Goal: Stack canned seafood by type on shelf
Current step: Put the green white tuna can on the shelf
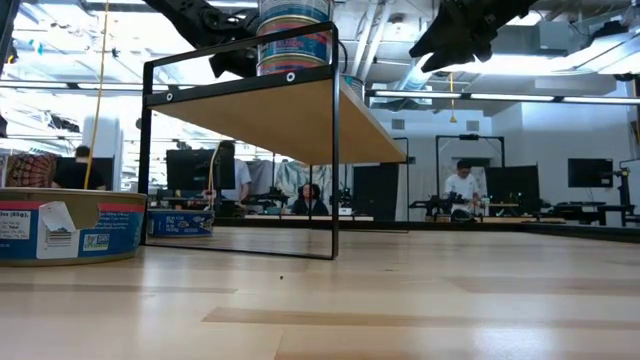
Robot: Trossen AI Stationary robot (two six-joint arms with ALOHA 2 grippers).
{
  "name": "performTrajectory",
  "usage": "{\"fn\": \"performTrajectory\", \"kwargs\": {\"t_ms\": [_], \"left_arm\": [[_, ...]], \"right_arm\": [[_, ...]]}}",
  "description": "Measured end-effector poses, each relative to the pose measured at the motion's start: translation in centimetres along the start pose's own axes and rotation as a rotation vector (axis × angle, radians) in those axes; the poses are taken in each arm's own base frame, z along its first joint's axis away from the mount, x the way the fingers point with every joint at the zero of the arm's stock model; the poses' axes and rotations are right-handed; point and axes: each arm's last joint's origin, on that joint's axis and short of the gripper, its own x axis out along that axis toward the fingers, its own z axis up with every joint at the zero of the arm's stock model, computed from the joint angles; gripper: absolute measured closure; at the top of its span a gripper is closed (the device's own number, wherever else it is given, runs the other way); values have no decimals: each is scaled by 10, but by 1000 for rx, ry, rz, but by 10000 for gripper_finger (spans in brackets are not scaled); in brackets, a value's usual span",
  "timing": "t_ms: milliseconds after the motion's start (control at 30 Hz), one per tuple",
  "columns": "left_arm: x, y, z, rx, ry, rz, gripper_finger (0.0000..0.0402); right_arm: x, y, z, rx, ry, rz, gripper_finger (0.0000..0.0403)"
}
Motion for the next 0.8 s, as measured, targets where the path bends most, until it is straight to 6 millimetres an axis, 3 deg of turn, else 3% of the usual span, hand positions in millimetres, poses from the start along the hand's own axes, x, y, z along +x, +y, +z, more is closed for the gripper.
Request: {"fn": "performTrajectory", "kwargs": {"t_ms": [533,633,800], "left_arm": [[6,-5,1,25,-34,21,211],[6,-4,1,23,-48,55,233],[6,-5,1,23,-41,43,305]], "right_arm": [[0,0,0,9,-3,1,117],[0,0,0,9,-3,1,117],[0,0,0,11,-3,1,117]]}}
